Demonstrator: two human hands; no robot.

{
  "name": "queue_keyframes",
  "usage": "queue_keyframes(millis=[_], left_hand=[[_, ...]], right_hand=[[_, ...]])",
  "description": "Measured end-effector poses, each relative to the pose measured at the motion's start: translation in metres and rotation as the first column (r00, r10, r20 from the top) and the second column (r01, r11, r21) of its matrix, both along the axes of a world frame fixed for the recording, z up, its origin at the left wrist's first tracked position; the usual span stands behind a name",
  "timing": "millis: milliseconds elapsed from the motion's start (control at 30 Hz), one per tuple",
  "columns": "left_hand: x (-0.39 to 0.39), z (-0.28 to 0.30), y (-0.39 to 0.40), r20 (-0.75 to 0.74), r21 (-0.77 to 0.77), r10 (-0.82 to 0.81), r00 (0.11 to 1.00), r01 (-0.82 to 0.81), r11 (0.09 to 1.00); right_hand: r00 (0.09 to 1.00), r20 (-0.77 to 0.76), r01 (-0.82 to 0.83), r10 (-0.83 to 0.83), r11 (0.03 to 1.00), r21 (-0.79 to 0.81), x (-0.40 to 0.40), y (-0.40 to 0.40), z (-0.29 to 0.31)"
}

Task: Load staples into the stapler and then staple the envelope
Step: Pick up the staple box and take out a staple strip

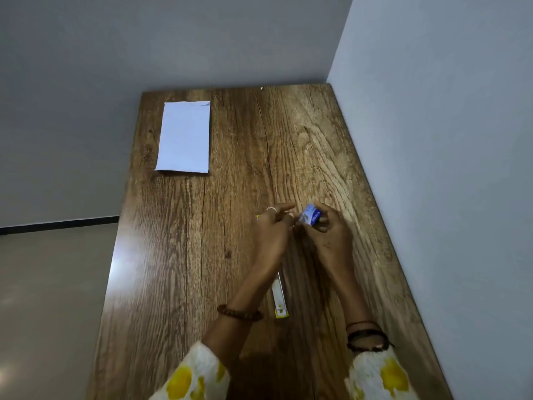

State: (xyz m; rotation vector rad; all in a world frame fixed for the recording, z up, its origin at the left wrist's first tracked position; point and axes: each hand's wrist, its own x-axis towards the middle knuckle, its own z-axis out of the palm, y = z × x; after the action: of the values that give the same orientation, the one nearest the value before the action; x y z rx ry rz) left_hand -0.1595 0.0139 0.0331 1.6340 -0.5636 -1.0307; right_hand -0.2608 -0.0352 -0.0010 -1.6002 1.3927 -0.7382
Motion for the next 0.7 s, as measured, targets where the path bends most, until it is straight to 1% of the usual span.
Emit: queue_keyframes(millis=[67, 133, 233, 300, 367, 467, 533, 567, 633, 700], left_hand=[[-0.005, 0.015, 0.024, -0.121, -0.059, 0.057, 0.991, -0.065, 0.996], [-0.009, 0.026, 0.047, -0.253, -0.101, 0.027, 0.967, -0.054, 0.993], [-0.017, 0.039, 0.075, -0.466, -0.140, -0.086, 0.881, 0.022, 0.990], [-0.025, 0.048, 0.093, -0.588, -0.148, -0.101, 0.803, 0.016, 0.989], [-0.036, 0.054, 0.108, -0.672, -0.186, -0.112, 0.732, -0.019, 0.982], [-0.055, 0.057, 0.131, -0.725, -0.219, -0.088, 0.683, -0.107, 0.970], [-0.065, 0.060, 0.142, -0.764, -0.232, -0.076, 0.641, -0.163, 0.959], [-0.069, 0.061, 0.148, -0.777, -0.239, -0.076, 0.624, -0.182, 0.954], [-0.078, 0.064, 0.158, -0.794, -0.248, -0.077, 0.603, -0.204, 0.947], [-0.085, 0.066, 0.165, -0.814, -0.257, -0.086, 0.575, -0.225, 0.940]], right_hand=[[0.992, 0.127, -0.024, 0.017, 0.998, 0.054, -0.013, 0.017, 0.024], [0.980, 0.161, -0.121, 0.115, 0.992, 0.030, -0.026, 0.037, 0.052], [0.960, 0.084, -0.265, 0.269, 0.963, -0.047, -0.044, 0.070, 0.077], [0.947, 0.017, -0.315, 0.322, 0.933, -0.173, -0.056, 0.092, 0.086], [0.935, -0.004, -0.340, 0.354, 0.895, -0.289, -0.067, 0.108, 0.090], [0.925, -0.107, -0.371, 0.364, 0.807, -0.459, -0.078, 0.129, 0.091], [0.928, -0.203, -0.370, 0.311, 0.721, -0.586, -0.079, 0.140, 0.089], [0.935, -0.224, -0.354, 0.276, 0.686, -0.636, -0.080, 0.146, 0.088], [0.948, -0.225, -0.317, 0.224, 0.646, -0.694, -0.082, 0.158, 0.088], [0.951, -0.214, -0.309, 0.225, 0.633, -0.710, -0.085, 0.165, 0.092]])
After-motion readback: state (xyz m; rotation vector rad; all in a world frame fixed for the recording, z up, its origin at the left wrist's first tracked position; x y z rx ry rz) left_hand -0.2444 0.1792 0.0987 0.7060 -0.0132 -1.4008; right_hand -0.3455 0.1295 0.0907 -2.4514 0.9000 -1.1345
